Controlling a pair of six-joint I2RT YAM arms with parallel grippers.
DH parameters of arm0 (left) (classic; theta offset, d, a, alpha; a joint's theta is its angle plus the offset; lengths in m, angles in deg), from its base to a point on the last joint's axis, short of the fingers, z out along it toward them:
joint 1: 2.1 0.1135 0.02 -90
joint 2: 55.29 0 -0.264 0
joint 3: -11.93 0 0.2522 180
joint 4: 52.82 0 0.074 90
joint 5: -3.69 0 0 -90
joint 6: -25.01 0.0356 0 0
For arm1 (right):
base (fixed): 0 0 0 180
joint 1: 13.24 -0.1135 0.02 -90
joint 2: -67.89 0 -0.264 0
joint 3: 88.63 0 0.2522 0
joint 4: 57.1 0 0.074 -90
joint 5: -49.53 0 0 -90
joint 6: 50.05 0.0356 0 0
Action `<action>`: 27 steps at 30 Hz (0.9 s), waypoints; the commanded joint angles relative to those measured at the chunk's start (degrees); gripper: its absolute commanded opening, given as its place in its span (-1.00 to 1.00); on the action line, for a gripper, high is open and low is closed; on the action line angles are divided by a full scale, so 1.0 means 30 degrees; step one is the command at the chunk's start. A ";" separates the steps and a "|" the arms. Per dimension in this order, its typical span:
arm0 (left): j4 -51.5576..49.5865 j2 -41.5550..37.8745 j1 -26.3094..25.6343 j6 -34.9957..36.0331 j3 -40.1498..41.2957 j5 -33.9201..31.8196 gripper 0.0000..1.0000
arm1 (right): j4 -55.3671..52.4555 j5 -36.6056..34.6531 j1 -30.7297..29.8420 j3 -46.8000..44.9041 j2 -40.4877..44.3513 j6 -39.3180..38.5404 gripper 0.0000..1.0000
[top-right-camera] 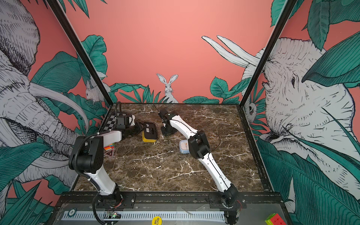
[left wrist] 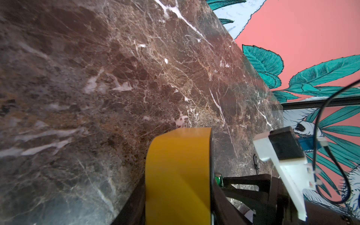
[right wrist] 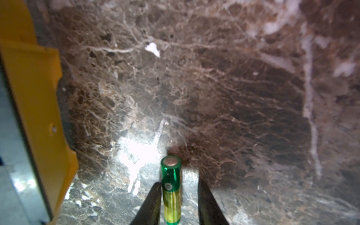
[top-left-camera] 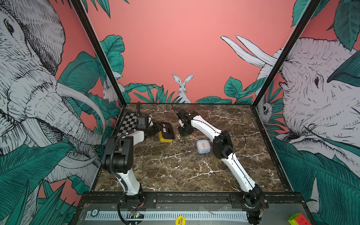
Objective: Insert the battery into the alarm
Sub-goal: Pick up the battery at the center of the board, then place the alarm at the center of the board.
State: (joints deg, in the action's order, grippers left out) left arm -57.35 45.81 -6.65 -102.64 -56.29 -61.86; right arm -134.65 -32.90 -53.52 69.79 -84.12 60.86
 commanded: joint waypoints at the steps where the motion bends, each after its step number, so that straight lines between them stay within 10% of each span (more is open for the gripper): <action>1: 0.0015 -0.0125 -0.0049 -0.0235 0.1014 -0.0686 -0.32 | -0.1249 -0.0367 -0.0076 -0.0448 -0.0271 -0.0708 -0.38; 27: 0.2178 0.0375 -0.0969 -0.2083 0.2636 -0.1189 -0.34 | 0.1424 -0.1978 -0.0084 -0.0510 -0.0987 -0.2798 -0.43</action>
State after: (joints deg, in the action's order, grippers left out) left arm -48.43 45.84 -8.99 -110.31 -50.63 -61.90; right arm -131.59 -37.93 -53.71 69.64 -84.31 53.04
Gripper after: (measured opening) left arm 0.428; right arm 0.286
